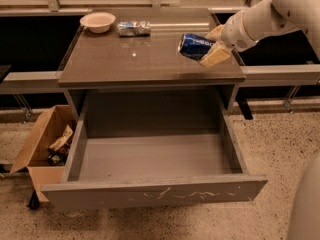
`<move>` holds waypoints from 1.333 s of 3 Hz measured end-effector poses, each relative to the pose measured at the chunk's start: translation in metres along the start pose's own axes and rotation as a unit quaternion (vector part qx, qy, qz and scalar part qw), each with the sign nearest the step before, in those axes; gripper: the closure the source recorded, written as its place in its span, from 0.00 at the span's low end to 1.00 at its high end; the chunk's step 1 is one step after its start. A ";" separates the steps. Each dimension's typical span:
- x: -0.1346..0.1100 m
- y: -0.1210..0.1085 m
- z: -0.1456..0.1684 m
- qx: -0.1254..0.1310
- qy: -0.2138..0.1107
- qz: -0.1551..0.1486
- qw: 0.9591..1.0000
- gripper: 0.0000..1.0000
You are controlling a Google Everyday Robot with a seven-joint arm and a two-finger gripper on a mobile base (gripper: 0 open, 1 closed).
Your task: Pick pepsi can from top drawer and place on counter
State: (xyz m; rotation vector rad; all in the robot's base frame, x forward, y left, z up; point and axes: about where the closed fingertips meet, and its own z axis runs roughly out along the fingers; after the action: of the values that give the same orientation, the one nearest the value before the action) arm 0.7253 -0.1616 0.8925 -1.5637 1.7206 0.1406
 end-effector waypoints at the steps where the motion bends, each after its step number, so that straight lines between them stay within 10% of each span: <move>1: 0.001 -0.019 0.015 -0.005 -0.020 0.037 0.999 1.00; 2: 0.010 -0.026 0.040 -0.021 -0.020 0.072 0.997 1.00; 4: 0.018 -0.030 0.068 -0.044 -0.022 0.098 0.994 0.59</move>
Offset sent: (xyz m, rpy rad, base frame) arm 0.0707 0.0043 -0.0352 0.1384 0.1744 -0.1014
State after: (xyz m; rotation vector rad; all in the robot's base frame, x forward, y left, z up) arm 0.7846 -0.1442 0.8475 -1.4399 1.8519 0.3518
